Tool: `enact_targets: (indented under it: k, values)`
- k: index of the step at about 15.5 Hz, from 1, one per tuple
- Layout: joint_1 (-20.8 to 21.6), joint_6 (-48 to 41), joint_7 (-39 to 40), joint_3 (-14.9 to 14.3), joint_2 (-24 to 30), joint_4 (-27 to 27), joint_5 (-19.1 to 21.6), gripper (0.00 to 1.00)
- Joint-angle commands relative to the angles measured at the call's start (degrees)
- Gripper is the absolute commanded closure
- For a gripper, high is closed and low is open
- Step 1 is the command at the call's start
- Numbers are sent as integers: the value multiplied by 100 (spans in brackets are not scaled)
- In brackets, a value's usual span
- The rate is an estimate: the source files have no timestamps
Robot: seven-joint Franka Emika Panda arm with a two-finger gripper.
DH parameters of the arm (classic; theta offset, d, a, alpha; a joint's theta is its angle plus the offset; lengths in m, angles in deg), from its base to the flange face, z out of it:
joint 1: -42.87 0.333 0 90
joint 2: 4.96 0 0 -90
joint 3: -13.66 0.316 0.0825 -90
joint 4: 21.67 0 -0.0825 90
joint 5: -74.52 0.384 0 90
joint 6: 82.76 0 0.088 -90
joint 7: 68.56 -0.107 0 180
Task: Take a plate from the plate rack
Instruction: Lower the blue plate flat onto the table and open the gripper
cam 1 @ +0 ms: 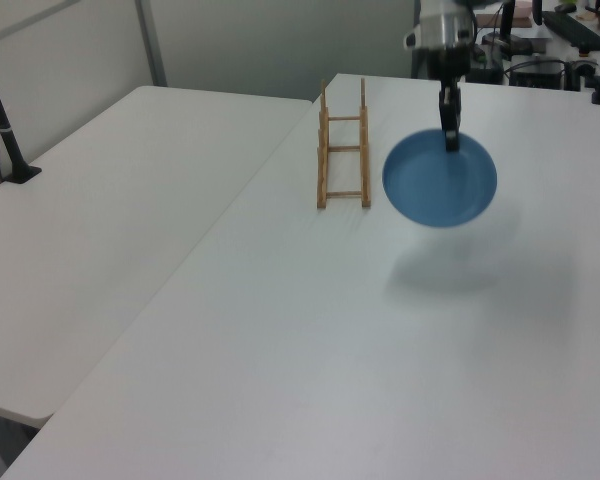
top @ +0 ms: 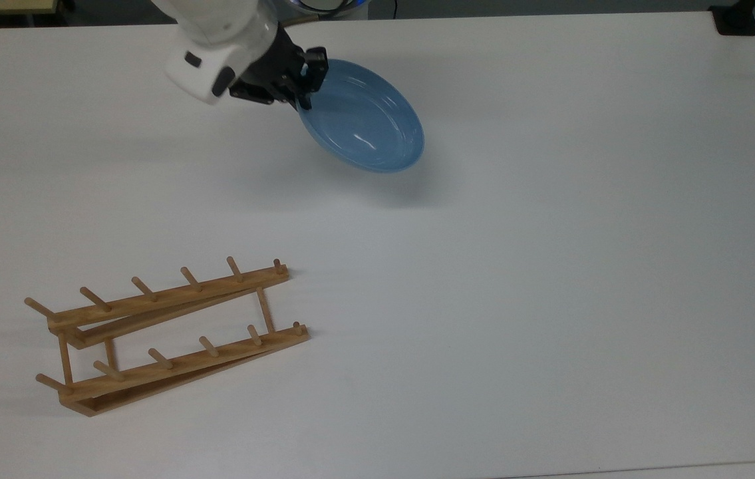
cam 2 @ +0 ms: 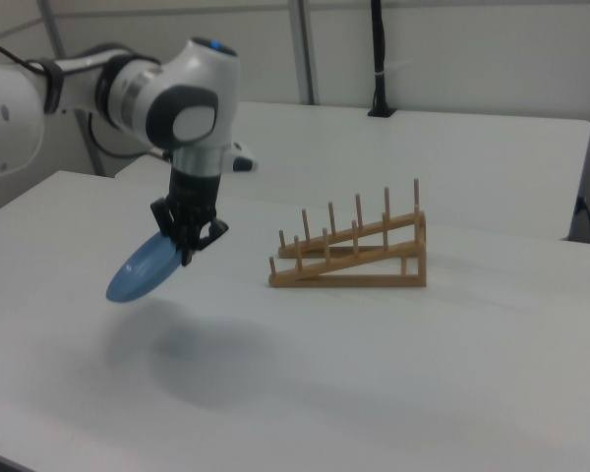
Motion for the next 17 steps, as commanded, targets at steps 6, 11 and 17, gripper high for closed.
enact_targets:
  k: [6, 11, 17]
  values:
    - [-40, 1429, 531, 89, 195, 1386, 59, 94]
    - [-127, 1983, 663, 89, 55, 1904, -91, 87]
    - [-198, 2161, 636, 80, -51, 1941, -91, 0]
